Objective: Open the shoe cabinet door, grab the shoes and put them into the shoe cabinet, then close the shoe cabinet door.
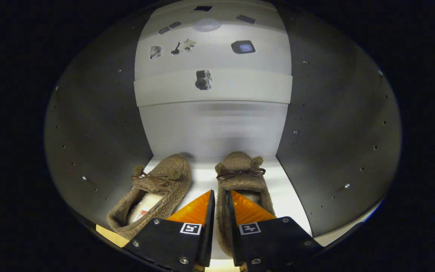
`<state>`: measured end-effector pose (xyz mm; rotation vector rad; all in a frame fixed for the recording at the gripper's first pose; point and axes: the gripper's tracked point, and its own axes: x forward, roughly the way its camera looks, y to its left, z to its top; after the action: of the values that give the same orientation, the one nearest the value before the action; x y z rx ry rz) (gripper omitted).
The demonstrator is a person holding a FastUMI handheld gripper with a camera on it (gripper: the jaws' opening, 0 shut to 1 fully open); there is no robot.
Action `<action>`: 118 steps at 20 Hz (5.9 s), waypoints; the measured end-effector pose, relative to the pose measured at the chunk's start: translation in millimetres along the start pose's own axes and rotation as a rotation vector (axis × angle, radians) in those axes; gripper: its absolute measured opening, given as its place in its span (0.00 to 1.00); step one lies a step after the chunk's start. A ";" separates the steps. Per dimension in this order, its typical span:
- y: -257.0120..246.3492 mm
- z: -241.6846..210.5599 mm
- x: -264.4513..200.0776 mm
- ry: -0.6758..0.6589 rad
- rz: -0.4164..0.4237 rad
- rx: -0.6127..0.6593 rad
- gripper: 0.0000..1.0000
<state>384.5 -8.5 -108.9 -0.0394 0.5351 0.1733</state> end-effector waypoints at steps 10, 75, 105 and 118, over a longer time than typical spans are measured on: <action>9.8 30.4 -133.8 -0.198 -0.032 -0.004 0.22; -162.7 -131.1 -445.4 -0.379 -0.182 0.080 0.46; 18.7 -86.8 -374.8 -0.419 0.299 -0.023 0.46; 100.4 -46.0 -305.4 -0.461 0.314 -0.072 0.51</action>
<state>85.4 39.6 8.2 0.0149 0.0712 0.4946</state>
